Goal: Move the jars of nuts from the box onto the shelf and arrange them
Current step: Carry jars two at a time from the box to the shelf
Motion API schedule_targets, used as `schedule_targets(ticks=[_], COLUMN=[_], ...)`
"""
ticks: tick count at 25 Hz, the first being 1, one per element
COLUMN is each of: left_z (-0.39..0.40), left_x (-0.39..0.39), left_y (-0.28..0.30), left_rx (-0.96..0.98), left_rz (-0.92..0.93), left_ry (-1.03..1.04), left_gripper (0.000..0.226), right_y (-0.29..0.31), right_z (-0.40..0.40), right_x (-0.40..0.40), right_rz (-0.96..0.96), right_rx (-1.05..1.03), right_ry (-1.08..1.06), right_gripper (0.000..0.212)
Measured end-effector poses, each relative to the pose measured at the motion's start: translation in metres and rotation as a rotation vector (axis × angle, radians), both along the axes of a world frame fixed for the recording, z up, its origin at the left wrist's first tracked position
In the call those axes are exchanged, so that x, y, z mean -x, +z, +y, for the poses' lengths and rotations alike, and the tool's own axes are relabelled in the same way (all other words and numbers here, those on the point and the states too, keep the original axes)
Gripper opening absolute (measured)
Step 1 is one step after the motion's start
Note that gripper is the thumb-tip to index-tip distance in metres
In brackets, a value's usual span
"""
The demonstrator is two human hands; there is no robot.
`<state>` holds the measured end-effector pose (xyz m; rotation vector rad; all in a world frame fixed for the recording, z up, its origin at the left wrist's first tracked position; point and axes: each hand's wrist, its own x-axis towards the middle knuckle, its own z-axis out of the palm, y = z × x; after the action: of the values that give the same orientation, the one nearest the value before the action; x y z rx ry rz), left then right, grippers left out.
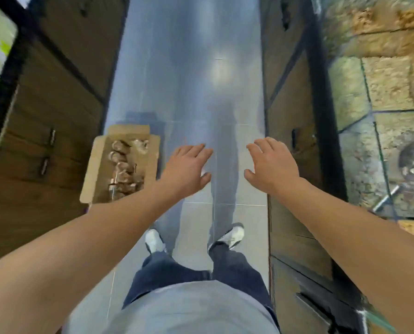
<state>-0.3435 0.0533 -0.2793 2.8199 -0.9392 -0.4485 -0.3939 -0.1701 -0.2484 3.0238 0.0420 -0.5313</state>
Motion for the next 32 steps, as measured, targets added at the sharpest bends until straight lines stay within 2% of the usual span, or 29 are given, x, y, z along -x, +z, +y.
schedule_targets(ticks=[7,14,19,24,29,32], left_z=[0.217,0.373,0.414,0.423,0.419,0.419], left_x=[0.004,-0.007,-0.052,-0.124,-0.199,-0.243], left_y=[-0.026,-0.061,-0.095,-0.154,-0.232,-0.288], left_rx=[0.005,0.045,0.015,0.019,0.067,0.109], left_rz=[0.036,0.052,0.107,0.148,0.214,0.227], left_ry=[0.331,0.571,0.691,0.677,0.686,0.631], left_gripper=[0.065,0.06,0.059,0.062,0.062,0.063], right_y=[-0.036,-0.081,-0.132,-0.204,-0.282,-0.334], right_z=[0.218,0.357,0.393,0.406,0.408,0.409], right_x=[-0.051,-0.102,-0.168,-0.244,-0.307,-0.332], right_rz=[0.078,0.157,0.22,0.258,0.301,0.3], right_rx=[-0.1,-0.172,-0.19,-0.195,-0.187,-0.203], right_ry=[0.259,0.336,0.352,0.331,0.231,0.125], right_gripper=[0.064,0.061,0.057,0.058,0.053,0.058])
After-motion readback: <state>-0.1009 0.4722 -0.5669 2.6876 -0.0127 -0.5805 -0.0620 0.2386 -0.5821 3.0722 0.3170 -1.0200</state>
